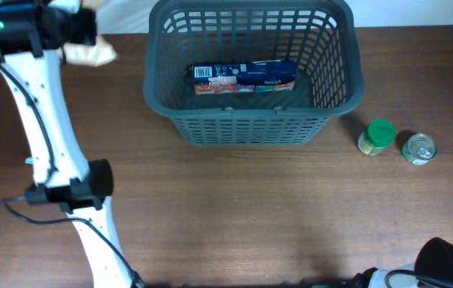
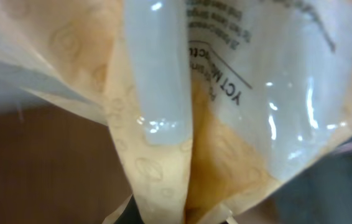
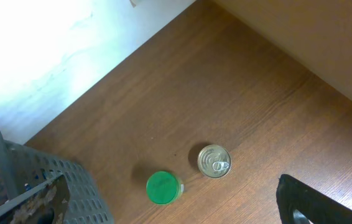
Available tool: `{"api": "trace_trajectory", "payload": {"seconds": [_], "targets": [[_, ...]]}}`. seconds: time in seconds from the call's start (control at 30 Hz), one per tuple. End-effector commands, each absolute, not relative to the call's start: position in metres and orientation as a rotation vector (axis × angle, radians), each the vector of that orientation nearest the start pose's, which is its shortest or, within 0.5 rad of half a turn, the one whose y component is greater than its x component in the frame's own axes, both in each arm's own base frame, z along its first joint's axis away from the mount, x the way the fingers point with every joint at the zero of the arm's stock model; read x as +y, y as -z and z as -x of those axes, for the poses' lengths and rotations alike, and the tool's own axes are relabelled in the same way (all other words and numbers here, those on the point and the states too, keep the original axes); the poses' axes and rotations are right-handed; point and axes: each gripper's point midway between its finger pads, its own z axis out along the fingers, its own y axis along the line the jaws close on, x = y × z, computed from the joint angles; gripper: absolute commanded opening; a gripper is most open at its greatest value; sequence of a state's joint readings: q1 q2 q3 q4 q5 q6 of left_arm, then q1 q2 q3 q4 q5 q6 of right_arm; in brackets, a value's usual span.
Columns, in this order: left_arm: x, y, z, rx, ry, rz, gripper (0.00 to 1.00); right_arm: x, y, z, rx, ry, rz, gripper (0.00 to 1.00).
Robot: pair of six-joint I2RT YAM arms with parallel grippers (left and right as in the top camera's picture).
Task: Pack container
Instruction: 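Lift the tan pouch into the basket and release it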
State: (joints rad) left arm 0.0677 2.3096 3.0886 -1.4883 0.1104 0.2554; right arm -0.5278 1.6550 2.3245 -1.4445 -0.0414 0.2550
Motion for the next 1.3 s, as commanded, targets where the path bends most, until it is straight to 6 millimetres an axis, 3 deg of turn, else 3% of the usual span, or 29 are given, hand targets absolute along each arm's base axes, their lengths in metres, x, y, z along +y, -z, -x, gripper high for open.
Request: {"api": "trace_trajectory", "payload": {"seconds": [0.0,0.1,0.2,0.33,0.4,0.47,0.53,0.57,0.7,0.77,0.83,0.9,0.97,1.07,1.17,1.27], "targets": [[-0.054,-0.436,-0.487,1.978,-0.064,-0.651,0.02,-0.184,-0.405,-0.323,2.171,0.103,-0.887,0.99],[-0.119,-0.44,-0.471,1.803,-0.114,-1.02,0.02,-0.184,-0.405,-0.323,2.171,0.103,-0.887,0.99],[-0.188,-0.427,-0.454,1.623,-0.145,-1.35,0.02,-0.184,-0.405,-0.323,2.171,0.103,-0.887,0.99],[-0.258,-0.384,-0.443,1.5,-0.111,-1.635,0.02,-0.184,-0.405,-0.323,2.171,0.103,-0.887,0.99],[-0.286,-0.346,-0.447,1.519,-0.061,-1.717,0.02,-0.184,-0.405,-0.323,2.171,0.103,-0.887,0.99],[-0.306,-0.305,-0.452,1.555,-0.016,-1.789,0.02,-0.184,-0.405,-0.323,2.171,0.103,-0.887,0.99],[-0.328,-0.229,-0.459,1.652,0.042,-1.887,0.02,-0.184,-0.405,-0.323,2.171,0.103,-0.887,0.99],[-0.331,-0.21,-0.462,1.703,0.045,-1.884,0.02,-0.184,-0.405,-0.323,2.171,0.103,-0.887,0.99],[-0.334,-0.153,-0.464,1.902,0.036,-1.858,0.02,-0.184,-0.405,-0.323,2.171,0.103,-0.887,0.99],[-0.335,-0.134,-0.458,1.983,0.067,-1.849,0.11,-0.184,-0.405,-0.323,2.171,0.103,-0.887,0.99],[-0.335,-0.133,-0.455,2.006,0.077,-1.843,0.3,-0.184,-0.405,-0.323,2.171,0.103,-0.887,0.99],[-0.333,-0.154,-0.455,2.006,0.034,-1.797,0.61,-0.184,-0.405,-0.323,2.171,0.103,-0.887,0.99],[-0.323,-0.189,-0.467,2.047,-0.064,-1.627,0.66,-0.184,-0.405,-0.323,2.171,0.103,-0.887,0.99],[-0.291,-0.257,-0.482,2.061,-0.216,-1.357,0.76,-0.184,-0.405,-0.323,2.171,0.103,-0.887,0.99],[-0.243,-0.333,-0.481,2.032,-0.312,-1.131,0.78,-0.184,-0.405,-0.323,2.171,0.103,-0.887,0.99],[-0.19,-0.386,-0.471,2.032,-0.318,-0.921,0.78,-0.184,-0.405,-0.323,2.171,0.103,-0.887,0.99]]}}
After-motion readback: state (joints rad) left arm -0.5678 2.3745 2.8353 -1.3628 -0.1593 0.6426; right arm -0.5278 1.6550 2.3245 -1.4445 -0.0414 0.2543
